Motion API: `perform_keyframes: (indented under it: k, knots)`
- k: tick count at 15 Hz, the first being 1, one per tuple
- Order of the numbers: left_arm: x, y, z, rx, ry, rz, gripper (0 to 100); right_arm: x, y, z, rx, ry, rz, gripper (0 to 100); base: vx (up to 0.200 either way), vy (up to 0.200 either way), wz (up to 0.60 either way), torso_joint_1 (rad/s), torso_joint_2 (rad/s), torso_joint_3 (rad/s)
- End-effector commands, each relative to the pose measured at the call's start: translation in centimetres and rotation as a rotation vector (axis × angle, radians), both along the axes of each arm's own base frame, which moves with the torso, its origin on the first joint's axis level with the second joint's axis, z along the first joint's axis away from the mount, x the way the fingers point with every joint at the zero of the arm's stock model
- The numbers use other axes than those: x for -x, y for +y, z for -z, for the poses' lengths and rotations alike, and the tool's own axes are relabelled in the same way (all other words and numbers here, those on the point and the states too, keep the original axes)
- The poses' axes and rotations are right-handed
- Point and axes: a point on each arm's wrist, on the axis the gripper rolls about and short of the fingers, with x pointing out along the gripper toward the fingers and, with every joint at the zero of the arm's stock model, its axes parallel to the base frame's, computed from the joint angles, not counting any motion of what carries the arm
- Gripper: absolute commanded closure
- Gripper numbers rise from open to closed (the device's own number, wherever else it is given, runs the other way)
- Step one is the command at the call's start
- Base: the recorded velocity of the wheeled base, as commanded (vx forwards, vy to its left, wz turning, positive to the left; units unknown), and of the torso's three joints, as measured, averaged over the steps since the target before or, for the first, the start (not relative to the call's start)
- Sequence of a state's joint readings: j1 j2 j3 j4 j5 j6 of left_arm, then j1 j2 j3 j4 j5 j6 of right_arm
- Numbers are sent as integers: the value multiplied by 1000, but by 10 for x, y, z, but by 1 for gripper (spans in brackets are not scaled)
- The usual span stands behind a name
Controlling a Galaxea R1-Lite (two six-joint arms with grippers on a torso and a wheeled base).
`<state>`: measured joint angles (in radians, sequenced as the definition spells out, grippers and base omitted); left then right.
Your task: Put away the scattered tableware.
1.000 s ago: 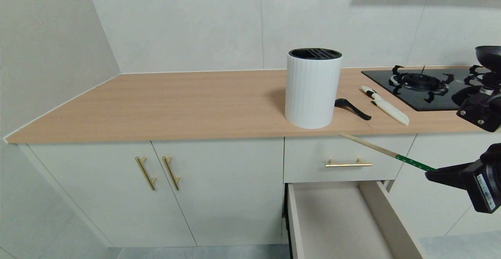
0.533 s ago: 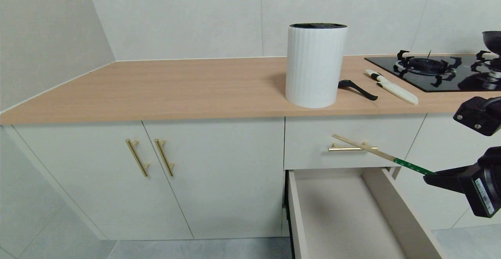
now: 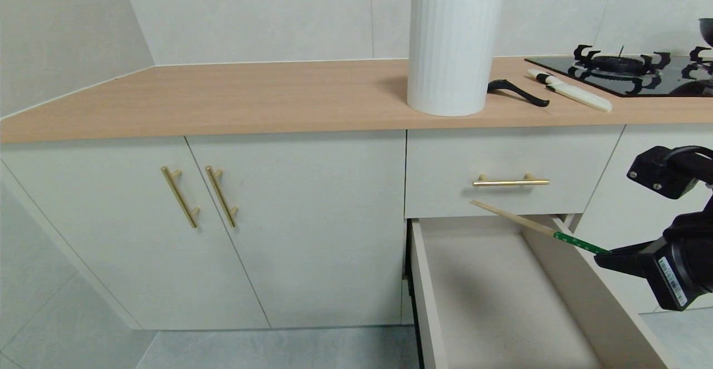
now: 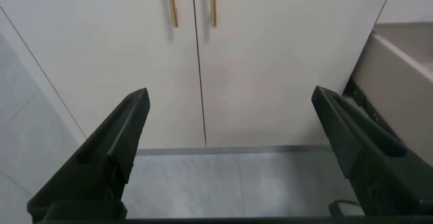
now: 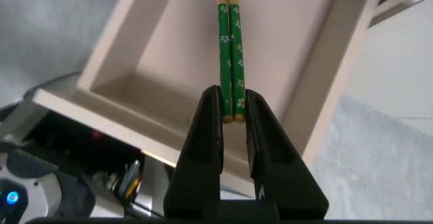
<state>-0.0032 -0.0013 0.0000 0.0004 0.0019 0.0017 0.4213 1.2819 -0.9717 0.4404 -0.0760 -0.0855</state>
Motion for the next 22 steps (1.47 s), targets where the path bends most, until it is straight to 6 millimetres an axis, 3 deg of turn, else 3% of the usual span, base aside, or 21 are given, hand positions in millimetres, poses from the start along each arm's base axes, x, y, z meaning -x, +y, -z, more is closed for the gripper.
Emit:
perform_keyframes:
  k: [1,6,8,14,19,22]
  knots:
    - [0,0,0,0,1,-1,0,-2,1,2,4,9,-1,100,0,0,0,-32,144,105]
    - [0,0,0,0,1,-1,0,-6,3,5,13,24,1,100,0,0,0,-7,16,9]
    - [0,0,0,0,1,-1,0,-17,8,15,35,65,4,100,0,0,0,0,0,0]
    - [0,0,0,0,1,-1,0,-72,33,69,112,211,51,100,0,0,0,0,0,0]
    - [0,0,0,0,1,-1,0,-114,79,115,14,308,165,100,0,0,0,0,0,0]
    - [0,0,0,0,1,-1,0,-139,93,134,-34,271,284,100,0,0,0,0,0,0]
